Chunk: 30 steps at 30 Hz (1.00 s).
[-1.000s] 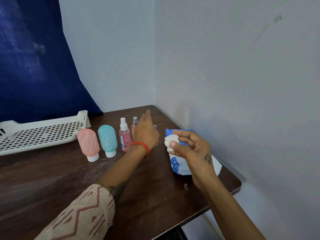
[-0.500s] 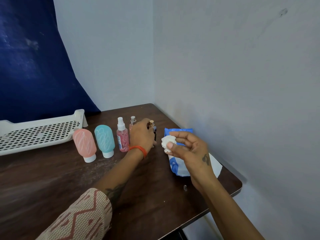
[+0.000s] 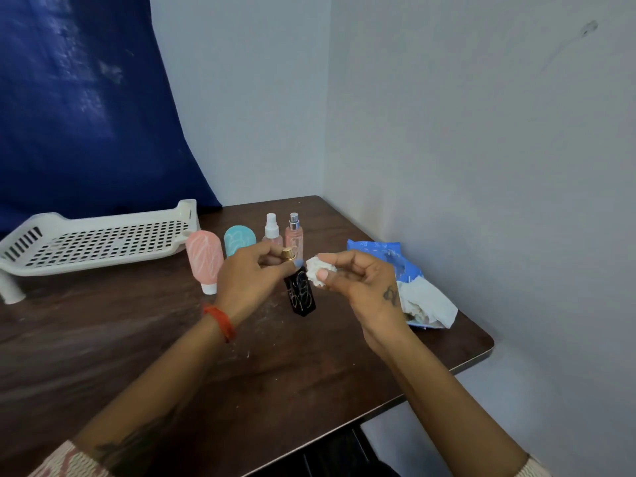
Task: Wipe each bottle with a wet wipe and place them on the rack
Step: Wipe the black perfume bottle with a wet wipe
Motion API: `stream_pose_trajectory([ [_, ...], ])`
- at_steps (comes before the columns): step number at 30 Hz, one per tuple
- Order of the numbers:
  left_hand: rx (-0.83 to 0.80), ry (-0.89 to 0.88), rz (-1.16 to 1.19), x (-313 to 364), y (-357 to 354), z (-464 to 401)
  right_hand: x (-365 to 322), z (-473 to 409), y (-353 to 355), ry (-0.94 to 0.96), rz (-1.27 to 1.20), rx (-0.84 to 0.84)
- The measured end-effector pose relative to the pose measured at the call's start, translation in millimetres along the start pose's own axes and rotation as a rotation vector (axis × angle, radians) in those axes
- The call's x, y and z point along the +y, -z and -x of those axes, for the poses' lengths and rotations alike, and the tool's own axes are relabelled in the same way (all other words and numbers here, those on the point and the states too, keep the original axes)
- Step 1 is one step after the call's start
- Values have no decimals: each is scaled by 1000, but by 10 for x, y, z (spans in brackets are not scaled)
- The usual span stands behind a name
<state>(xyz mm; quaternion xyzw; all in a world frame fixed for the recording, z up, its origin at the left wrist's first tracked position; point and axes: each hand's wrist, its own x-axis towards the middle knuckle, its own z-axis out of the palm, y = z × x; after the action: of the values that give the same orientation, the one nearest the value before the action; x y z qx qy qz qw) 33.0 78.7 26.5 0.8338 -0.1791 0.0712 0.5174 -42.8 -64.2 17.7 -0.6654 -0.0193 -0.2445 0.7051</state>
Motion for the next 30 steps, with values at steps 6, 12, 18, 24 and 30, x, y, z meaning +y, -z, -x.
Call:
stream_pose_trajectory([
  [6, -20, 119, 357, -183, 379, 183, 125, 5, -300, 13, -6, -96],
  [12, -49, 200, 587, -445, 610, 288, 261, -89, -587, -22, 15, -204],
  [18, -32, 233, 654, -595, 716, 194, 392, -218, -762, 20, 8, -347],
  [24, -29, 237, 636, -667, 659, 144, 611, -215, -807, 162, 106, -279],
  [30, -70, 200, 624, -699, 639, 138, 715, -223, -812, 527, 395, -278],
])
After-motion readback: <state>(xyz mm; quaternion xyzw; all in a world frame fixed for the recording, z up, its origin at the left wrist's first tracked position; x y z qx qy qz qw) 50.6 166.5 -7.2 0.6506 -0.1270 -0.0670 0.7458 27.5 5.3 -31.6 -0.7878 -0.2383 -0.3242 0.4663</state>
